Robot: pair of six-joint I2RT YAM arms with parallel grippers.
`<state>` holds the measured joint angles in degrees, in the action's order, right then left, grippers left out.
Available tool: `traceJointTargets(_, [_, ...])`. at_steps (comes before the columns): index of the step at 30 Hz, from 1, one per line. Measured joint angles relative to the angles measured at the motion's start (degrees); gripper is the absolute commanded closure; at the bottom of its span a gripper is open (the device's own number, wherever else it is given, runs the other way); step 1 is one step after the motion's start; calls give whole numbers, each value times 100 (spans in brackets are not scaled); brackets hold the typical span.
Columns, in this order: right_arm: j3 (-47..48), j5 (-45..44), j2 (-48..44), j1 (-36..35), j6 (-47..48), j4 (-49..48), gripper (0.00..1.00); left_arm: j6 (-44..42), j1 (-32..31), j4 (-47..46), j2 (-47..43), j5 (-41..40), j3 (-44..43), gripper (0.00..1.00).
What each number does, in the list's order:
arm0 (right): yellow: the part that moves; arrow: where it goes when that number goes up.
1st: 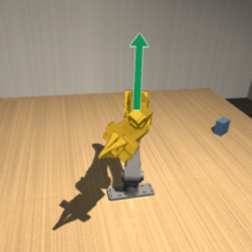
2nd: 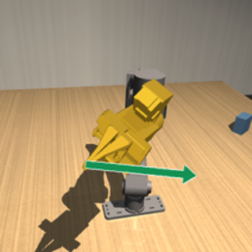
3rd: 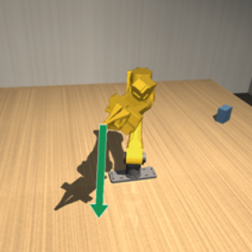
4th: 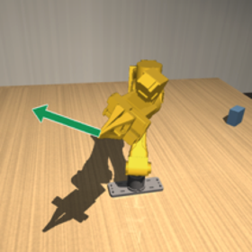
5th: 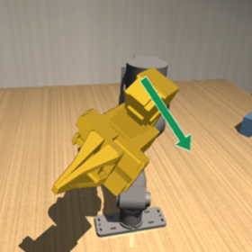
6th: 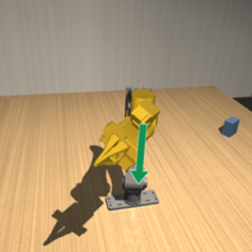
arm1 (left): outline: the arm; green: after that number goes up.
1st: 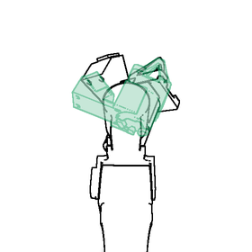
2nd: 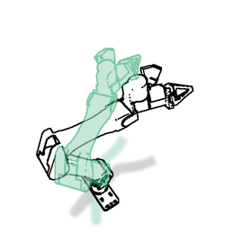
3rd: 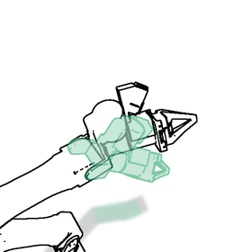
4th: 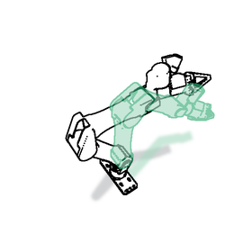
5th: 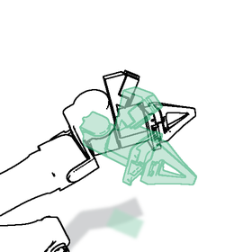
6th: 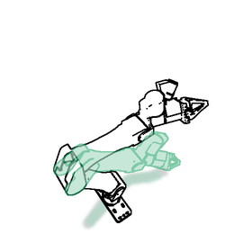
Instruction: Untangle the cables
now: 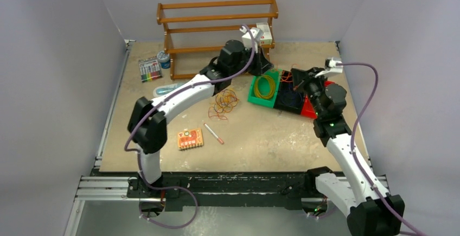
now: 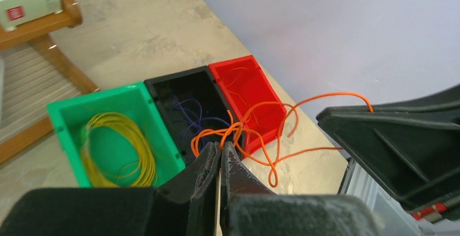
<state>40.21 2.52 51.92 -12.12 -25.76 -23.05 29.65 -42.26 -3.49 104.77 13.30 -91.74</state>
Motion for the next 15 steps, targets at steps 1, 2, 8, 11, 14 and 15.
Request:
traceJointTargets(1, [-31,-20,-55,111,-22,70,100,2,-35,-2,197,-2,-181,100])
traceJointTargets(2, [-55,-46,-103,251,-39,157,100,20,-83,13,431,9,-435,100])
traceJointTargets(8, [-138,-208,-120,898,-83,527,100,111,-302,-15,1864,160,-2020,100])
traceJointTargets(11, [-140,-203,-35,1182,-103,566,100,122,-428,28,2570,275,-2813,100])
traceJointTargets(14, [-190,-195,120,1462,-131,555,100,125,-527,70,3145,358,-3407,100])
traceJointTargets(15, [-214,-177,195,1561,-136,553,100,127,-557,92,3324,400,-3578,100])
